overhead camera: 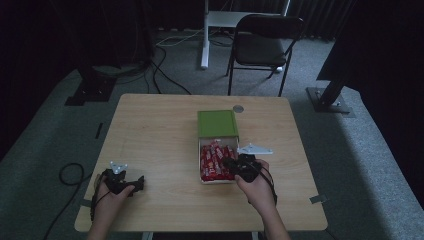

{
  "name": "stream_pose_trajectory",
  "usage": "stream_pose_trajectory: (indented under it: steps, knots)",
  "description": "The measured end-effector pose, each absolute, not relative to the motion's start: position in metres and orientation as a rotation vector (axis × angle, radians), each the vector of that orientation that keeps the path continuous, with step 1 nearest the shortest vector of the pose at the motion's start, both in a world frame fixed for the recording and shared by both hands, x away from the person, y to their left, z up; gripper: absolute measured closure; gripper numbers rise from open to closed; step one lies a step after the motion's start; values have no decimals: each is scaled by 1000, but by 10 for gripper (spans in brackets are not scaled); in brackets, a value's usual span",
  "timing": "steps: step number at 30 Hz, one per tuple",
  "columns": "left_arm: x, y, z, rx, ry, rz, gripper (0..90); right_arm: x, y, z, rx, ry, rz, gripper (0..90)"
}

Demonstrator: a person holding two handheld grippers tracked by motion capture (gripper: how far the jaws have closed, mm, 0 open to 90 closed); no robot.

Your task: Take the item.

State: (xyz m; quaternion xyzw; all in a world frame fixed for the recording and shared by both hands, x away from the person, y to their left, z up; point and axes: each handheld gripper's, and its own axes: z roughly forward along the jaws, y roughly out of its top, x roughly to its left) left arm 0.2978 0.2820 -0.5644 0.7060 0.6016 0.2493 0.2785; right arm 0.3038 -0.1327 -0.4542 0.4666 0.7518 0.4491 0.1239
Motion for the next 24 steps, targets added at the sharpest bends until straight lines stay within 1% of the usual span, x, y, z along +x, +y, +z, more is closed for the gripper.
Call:
stream_pose_trajectory:
  steps: [12,24]
  knots:
    - [298,282,-564,1894,1614,669,5,297,-148,-438,1354,2142,1368,831]
    - [298,282,-564,1895,1615,668,5,301,-166,-425,1375,2043,1391,831]
